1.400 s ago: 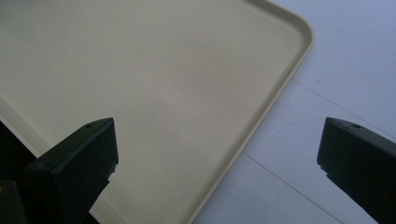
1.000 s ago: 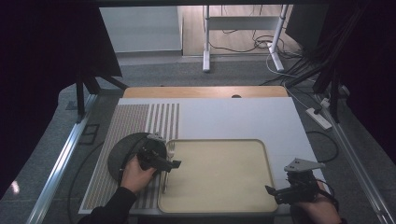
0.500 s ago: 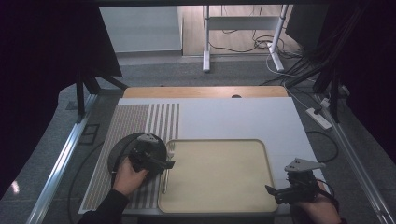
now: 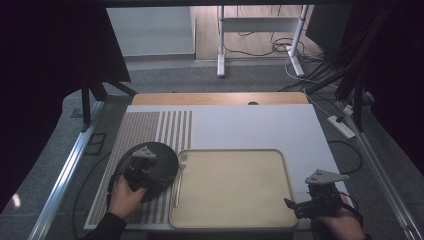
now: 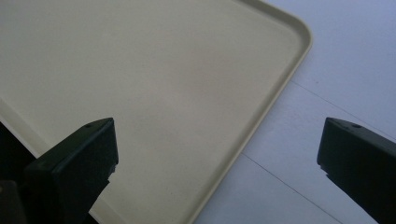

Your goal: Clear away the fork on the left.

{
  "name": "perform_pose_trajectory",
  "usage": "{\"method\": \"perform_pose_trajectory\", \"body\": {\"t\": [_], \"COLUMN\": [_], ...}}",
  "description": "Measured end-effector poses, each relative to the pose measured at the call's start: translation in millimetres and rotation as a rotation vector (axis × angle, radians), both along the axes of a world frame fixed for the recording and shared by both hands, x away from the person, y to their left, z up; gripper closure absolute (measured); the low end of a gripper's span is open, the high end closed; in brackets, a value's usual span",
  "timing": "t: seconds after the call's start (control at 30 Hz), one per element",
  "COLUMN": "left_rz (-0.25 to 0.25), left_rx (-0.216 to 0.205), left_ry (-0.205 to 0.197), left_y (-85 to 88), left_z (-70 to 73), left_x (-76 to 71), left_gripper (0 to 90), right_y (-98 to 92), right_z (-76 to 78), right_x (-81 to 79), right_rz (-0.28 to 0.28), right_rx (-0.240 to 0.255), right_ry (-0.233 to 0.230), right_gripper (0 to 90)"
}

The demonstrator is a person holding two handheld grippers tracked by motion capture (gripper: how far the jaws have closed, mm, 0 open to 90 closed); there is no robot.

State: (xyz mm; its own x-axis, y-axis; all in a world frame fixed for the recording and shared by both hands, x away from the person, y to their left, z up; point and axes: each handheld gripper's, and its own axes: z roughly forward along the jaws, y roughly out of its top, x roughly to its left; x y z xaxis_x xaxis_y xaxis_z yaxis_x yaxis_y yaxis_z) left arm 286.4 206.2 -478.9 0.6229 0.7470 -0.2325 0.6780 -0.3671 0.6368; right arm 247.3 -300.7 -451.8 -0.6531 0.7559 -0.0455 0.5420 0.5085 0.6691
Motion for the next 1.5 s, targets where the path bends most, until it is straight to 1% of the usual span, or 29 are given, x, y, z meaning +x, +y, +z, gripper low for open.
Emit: {"method": "perform_pose_trajectory", "body": {"t": [0.13, 0.27, 0.4, 0.77, 1.0, 1.17, 1.33, 1.43, 1.5], "left_rz": [0.005, 0.01, 0.023, 0.059, 0.075, 0.088, 0.101, 0.119, 0.122], "left_rx": [-0.003, -0.002, -0.004, -0.028, -0.035, -0.051, -0.051, -0.053, -0.056], "left_ry": [0.0, -0.009, -0.006, 0.0, 0.003, 0.011, 0.006, 0.004, 0.004], "left_y": [3.0, 5.5, 8.9, 23.2, 30.7, 37.0, 42.4, 47.6, 49.1], "left_z": [0.5, 0.9, -0.1, -1.1, -1.7, -2.8, -3.2, -3.9, -4.0], "left_x": [-4.2, -9.5, -13.6, -26.7, -35.4, -42.0, -49.6, -55.1, -56.4], "left_gripper": [0.0, 0.0, 0.0, 0.0, 0.0, 0.0, 0.0, 0.0, 0.0], "right_y": [-0.1, -0.2, 0.0, 0.2, 0.6, 0.7, 0.7, 0.8, 0.8], "right_z": [0.0, 0.0, -0.1, -0.3, 0.0, 0.0, 0.0, 0.1, 0.2], "right_x": [0.0, 0.1, 0.1, 0.1, -0.1, -0.2, -0.3, -0.6, -0.6], "right_rz": [-0.001, -0.003, -0.002, -0.002, -0.001, -0.003, -0.003, -0.006, -0.006], "right_rx": [0.001, 0.002, 0.003, 0.0, -0.007, -0.008, -0.01, -0.009, -0.009], "right_ry": [0.0, 0.002, 0.001, 0.0, 0.0, -0.001, -0.003, -0.004, -0.004], "right_gripper": [0.0, 0.0, 0.0, 0.0, 0.0, 0.0, 0.0, 0.0, 0.0]}}
